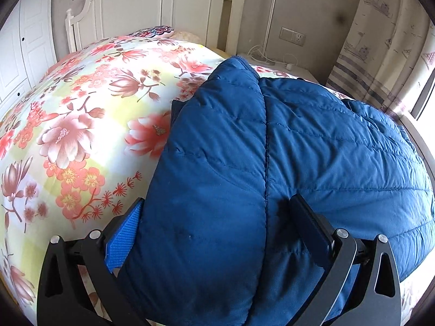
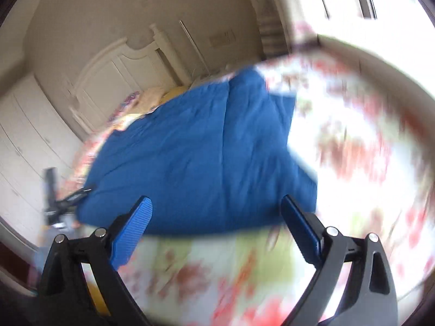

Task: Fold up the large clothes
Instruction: 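Grasp the folded jacket edge with both grippers and fold it over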

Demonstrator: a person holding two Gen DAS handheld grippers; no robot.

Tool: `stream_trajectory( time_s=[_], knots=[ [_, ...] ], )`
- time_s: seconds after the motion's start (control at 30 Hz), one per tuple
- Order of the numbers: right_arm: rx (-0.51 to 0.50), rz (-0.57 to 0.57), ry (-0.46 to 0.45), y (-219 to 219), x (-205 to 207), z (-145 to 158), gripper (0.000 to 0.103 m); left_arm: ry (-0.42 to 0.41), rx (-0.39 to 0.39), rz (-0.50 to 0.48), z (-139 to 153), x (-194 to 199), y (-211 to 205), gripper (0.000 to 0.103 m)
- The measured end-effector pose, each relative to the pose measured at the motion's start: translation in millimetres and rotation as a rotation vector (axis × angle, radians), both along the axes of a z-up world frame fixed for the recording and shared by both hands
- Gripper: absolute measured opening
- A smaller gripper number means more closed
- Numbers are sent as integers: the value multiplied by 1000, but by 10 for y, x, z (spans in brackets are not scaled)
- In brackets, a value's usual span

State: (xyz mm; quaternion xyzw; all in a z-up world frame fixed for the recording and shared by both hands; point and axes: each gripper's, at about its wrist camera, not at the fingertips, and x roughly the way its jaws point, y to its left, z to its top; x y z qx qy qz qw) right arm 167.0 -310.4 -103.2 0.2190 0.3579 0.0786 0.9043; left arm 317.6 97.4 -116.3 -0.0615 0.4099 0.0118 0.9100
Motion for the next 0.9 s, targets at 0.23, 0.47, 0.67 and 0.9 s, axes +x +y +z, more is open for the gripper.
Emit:
stream_trajectory(
  time_s=[0.23,0.47,0.67,0.9],
  knots=[
    [153,-32,83,97,-5,-345,94,5,-25,-7,-5,-2,24,99],
    [270,-196,46,63,690,-418,101,16,-58,-19,-36,30,61,99],
    [329,-257,-17,57,906,-491,53,17,-25,-4,15,0,-11,99],
    [395,-206,-157,-90,598,-318,33,-76,-7,-3,748,-27,-453,98]
  ],
)
